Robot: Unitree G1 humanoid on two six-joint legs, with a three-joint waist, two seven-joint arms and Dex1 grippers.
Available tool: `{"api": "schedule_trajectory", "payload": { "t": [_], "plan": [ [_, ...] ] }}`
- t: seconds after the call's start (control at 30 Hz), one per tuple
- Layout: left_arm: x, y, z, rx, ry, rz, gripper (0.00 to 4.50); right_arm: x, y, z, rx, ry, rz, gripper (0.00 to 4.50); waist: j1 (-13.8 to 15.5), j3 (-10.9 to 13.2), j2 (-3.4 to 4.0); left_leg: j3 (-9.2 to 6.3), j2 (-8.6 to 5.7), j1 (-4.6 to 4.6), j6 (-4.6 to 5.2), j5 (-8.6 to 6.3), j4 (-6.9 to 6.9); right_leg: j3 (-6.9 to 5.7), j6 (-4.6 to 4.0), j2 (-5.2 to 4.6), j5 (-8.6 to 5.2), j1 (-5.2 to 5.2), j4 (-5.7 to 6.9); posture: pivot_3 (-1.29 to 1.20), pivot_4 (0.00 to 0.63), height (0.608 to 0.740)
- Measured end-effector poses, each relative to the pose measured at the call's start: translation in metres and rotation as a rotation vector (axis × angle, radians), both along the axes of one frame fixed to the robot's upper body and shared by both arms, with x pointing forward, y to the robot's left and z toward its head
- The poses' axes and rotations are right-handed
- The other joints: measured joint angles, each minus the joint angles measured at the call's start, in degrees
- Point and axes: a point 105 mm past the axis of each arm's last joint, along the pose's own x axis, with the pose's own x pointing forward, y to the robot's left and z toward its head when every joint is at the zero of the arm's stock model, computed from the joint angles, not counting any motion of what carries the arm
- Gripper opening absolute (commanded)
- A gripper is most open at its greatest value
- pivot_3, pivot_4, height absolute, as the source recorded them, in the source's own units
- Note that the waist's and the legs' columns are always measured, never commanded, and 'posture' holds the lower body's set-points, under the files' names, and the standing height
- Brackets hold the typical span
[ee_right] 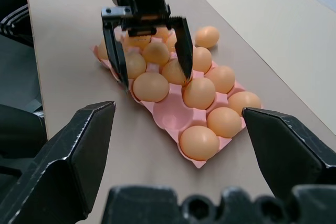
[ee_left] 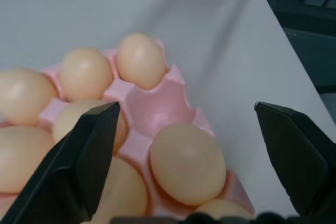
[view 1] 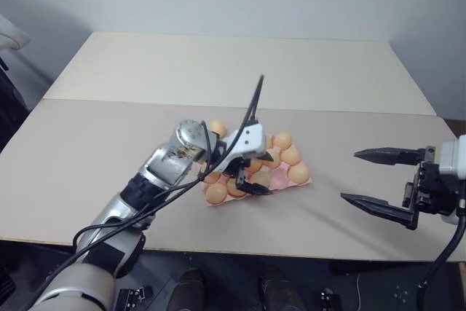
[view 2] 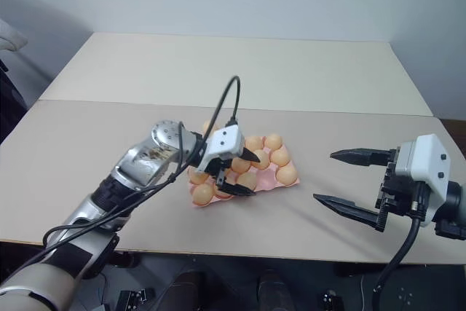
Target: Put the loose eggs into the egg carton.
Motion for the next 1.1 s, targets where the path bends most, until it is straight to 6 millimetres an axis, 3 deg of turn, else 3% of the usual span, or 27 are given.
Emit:
{"api": "schedule_trajectory", "payload": {
  "t": [0.13, 0.23, 0.3, 0.4, 0.57, 0.7, 0.83, 0.97, 1.1],
  "plan": [
    [0.01, 0.032, 0.037, -0.116, -0.004, 0.128, 4.47, 0.007, 0.002, 0.003, 0.015, -0.013, 0.022, 4.5, -0.3, 0.0, 0.0, 0.0, 0.01, 0.04, 0.0, 0.0, 0.0, 0.0, 0.0, 0.01, 0.0, -0.01, 0.04, 0.0, 0.15, 0.74],
    [0.011, 0.076, 0.064, -0.223, -0.049, 0.242, 4.47, 0.016, 0.005, 0.005, 0.026, -0.025, 0.044, 4.5, -1.2, 0.0, 0.04, 0.0, 0.04, 0.08, 0.0, 0.0, -0.04, 0.02, 0.0, 0.01, -0.01, -0.01, 0.06, 0.0, 0.15, 0.74],
    [0.008, 0.108, 0.064, -0.257, -0.048, 0.323, 4.47, 0.022, 0.005, 0.003, 0.03, -0.022, 0.054, 4.5, -1.5, 0.0, 0.05, -0.01, 0.04, 0.09, 0.0, 0.0, -0.06, -0.01, 0.0, 0.0, -0.01, -0.01, 0.07, 0.0, 0.15, 0.74],
    [-0.006, 0.149, 0.046, -0.242, -0.02, 0.42, 4.47, 0.031, 0.007, 0.002, 0.028, -0.021, 0.071, 4.5, -1.5, 0.0, 0.04, 0.01, 0.06, 0.06, -0.01, 0.0, -0.04, 0.0, -0.01, -0.01, -0.01, -0.03, 0.07, 0.0, 0.15, 0.74],
    [-0.044, 0.21, 0.035, -0.267, -0.035, 0.568, 4.47, 0.043, 0.009, 0.004, 0.029, -0.029, 0.094, 4.5, -1.3, 0.0, 0.04, 0.01, 0.1, 0.05, -0.01, 0.0, -0.06, -0.04, -0.01, -0.02, -0.01, -0.03, 0.04, 0.0, 0.15, 0.74],
    [-0.068, 0.228, 0.021, -0.245, -0.038, 0.593, 4.47, 0.045, 0.011, 0.001, 0.034, -0.017, 0.111, 4.5, -0.6, 0.0, 0.04, 0.04, 0.09, 0.06, -0.02, 0.0, -0.06, -0.04, -0.01, -0.05, -0.01, -0.02, 0.01, 0.0, 0.15, 0.74],
    [-0.081, 0.228, 0.013, -0.264, -0.023, 0.583, 4.47, 0.046, 0.01, -0.001, 0.028, -0.013, 0.107, 4.5, -0.1, 0.0, 0.05, 0.07, 0.1, 0.06, -0.03, -0.01, -0.06, -0.02, -0.01, -0.05, 0.0, -0.02, -0.02, 0.0, 0.15, 0.74],
    [-0.077, 0.226, 0.013, -0.297, -0.038, 0.602, 4.47, 0.046, 0.009, -0.002, 0.029, -0.01, 0.103, 4.5, 0.0, 0.0, 0.04, 0.07, 0.1, 0.07, -0.02, -0.01, -0.06, -0.02, -0.02, -0.03, 0.01, -0.02, -0.02, 0.0, 0.15, 0.74],
    [-0.059, 0.217, 0.022, -0.321, -0.08, 0.625, 4.47, 0.048, 0.008, -0.004, 0.037, 0.005, 0.063, 4.5, 0.0, 0.0, 0.04, 0.07, 0.1, 0.06, -0.02, -0.01, -0.06, -0.01, -0.02, -0.04, 0.01, -0.02, -0.02, 0.0, 0.15, 0.74]
  ]
}}
